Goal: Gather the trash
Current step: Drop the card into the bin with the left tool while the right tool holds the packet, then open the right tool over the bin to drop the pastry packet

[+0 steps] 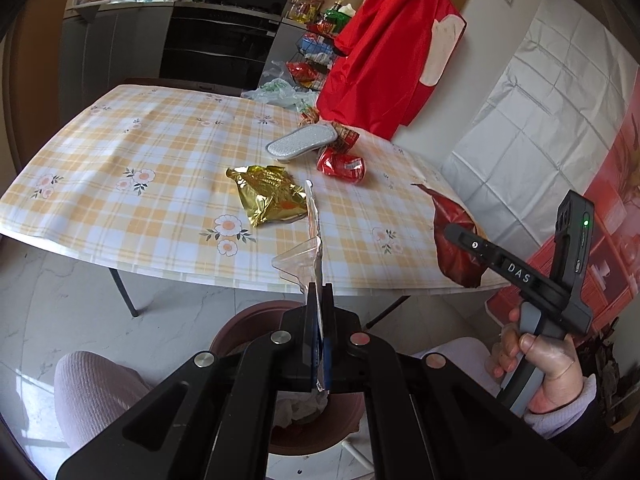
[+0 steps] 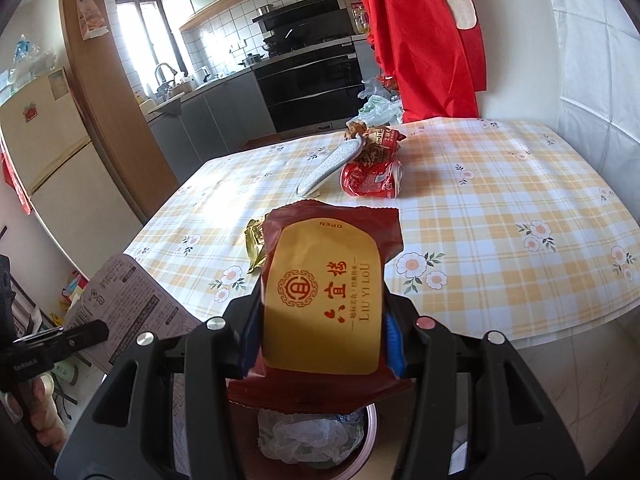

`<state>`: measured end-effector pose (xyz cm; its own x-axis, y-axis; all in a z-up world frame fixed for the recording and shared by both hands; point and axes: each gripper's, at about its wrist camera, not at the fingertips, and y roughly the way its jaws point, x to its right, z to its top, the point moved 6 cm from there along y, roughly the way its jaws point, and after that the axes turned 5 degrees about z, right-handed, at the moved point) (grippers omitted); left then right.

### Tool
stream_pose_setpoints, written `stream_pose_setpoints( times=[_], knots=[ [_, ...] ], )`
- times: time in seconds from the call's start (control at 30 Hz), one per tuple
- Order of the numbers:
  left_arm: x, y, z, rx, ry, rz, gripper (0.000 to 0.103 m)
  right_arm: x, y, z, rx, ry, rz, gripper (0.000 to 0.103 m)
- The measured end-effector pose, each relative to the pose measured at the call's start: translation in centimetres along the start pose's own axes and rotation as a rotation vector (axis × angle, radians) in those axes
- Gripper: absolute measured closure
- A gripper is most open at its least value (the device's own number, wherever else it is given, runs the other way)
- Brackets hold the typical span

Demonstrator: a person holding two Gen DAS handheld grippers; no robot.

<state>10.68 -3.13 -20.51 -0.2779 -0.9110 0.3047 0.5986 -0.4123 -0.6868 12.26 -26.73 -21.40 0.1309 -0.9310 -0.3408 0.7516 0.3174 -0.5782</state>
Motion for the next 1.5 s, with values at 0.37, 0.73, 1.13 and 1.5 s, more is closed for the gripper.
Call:
stream_pose_setpoints(
  times=[0.37,0.73,1.13,1.5],
  knots=[
    [-0.3,-0.3,0.5,0.036,-0.040,-0.024,0.044,-0.1,0.2,-0.3,-0.007,0.002,0.002,0.053],
    [-2.2,-2.7,2.4,0.189,-0.039,0.180,0.006,-1.2,0.4,-0.8,-0.020,-0.010,0.052,0.053],
    [-4.5,-3.1,2.1,0.190,-0.089,0.269,0.006,-3.9,0.2,-2.1,-0.073,-0.086,0.112,0.053],
    [-5.5,-3.1,1.8,0.179,-0.134,0.290,0.006,-7.1,1.1,-4.3,-0.160,-0.181,0.170,0.026]
  ],
)
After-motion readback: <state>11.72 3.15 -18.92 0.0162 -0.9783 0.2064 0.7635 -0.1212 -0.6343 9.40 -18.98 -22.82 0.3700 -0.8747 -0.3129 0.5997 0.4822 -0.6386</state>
